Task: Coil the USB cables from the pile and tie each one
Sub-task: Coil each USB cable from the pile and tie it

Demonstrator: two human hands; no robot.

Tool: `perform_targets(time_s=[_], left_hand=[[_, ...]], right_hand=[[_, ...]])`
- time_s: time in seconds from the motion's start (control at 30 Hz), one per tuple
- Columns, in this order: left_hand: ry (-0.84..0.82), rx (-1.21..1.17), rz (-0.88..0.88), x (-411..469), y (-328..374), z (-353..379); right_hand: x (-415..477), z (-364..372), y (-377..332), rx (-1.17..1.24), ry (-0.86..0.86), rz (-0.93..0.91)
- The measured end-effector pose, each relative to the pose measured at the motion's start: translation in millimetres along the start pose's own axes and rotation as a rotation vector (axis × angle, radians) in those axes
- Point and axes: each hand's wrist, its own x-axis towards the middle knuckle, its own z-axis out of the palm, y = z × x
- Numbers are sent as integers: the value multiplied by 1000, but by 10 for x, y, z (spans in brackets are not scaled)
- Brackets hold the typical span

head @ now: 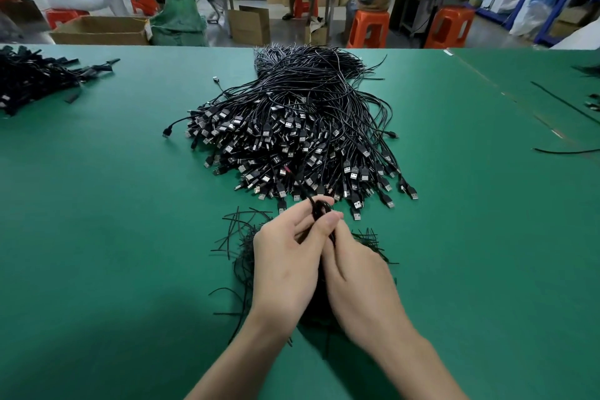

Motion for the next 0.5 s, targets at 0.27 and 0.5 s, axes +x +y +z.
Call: perform_targets(time_s=[0.27,0.5], left_hand=[[-217,-281,-130,100,94,-135],[-196,-9,85,208,-20,-237]], right_hand=[[75,-109,74,1031,-336,133],[109,-77,148,614,-151,117]])
